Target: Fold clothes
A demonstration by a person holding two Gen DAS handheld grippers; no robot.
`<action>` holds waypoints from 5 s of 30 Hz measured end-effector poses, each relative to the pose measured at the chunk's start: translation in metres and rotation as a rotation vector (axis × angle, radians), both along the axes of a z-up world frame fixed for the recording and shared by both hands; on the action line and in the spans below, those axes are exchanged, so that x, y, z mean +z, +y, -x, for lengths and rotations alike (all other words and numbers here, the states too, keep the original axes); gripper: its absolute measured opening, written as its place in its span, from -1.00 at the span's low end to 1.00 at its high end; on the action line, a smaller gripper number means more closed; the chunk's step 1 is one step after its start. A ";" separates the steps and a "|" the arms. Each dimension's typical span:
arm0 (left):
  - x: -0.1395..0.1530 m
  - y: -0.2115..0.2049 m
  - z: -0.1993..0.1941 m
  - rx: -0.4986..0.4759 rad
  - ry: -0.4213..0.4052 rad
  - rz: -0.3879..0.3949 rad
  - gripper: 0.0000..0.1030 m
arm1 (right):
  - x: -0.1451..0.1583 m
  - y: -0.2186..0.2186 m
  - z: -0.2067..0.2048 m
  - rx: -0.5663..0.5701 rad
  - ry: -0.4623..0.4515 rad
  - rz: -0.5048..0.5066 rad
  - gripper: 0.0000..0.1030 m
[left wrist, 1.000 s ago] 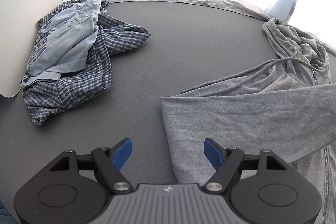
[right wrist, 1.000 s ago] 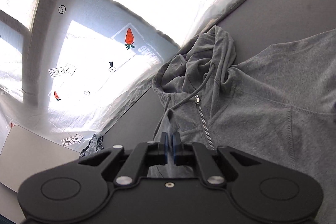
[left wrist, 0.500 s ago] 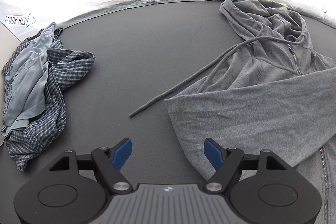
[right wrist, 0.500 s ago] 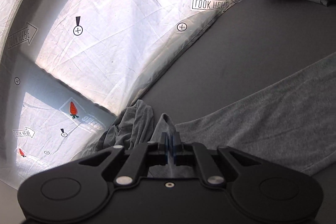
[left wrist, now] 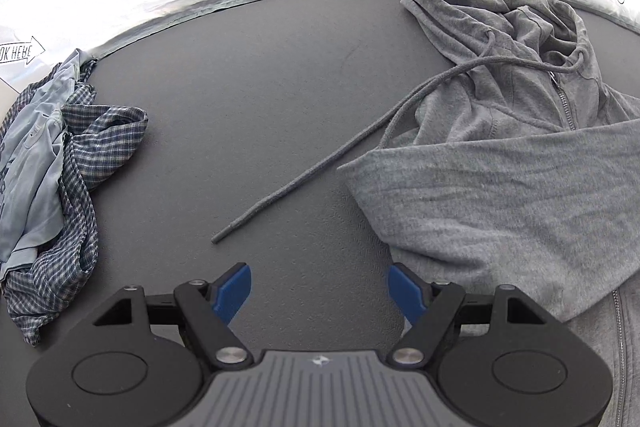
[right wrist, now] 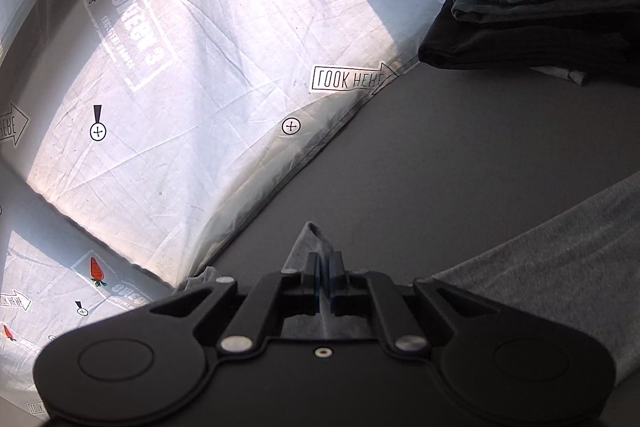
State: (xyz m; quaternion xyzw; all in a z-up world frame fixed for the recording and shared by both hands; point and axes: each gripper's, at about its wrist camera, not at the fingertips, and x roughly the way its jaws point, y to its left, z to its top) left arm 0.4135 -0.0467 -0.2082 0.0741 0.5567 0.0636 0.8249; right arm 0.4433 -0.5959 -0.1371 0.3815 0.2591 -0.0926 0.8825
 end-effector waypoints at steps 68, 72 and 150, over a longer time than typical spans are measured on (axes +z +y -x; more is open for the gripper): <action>-0.036 -0.022 -0.013 0.010 -0.014 0.121 1.00 | -0.065 -0.017 0.063 -0.170 -0.008 -0.297 -0.70; -0.039 -0.010 -0.013 0.052 0.002 0.178 1.00 | -0.081 -0.006 0.073 -0.198 -0.162 -0.577 -0.70; -0.020 -0.027 0.068 -0.036 -0.030 0.171 1.00 | -0.088 0.180 0.090 0.240 0.233 -0.752 0.69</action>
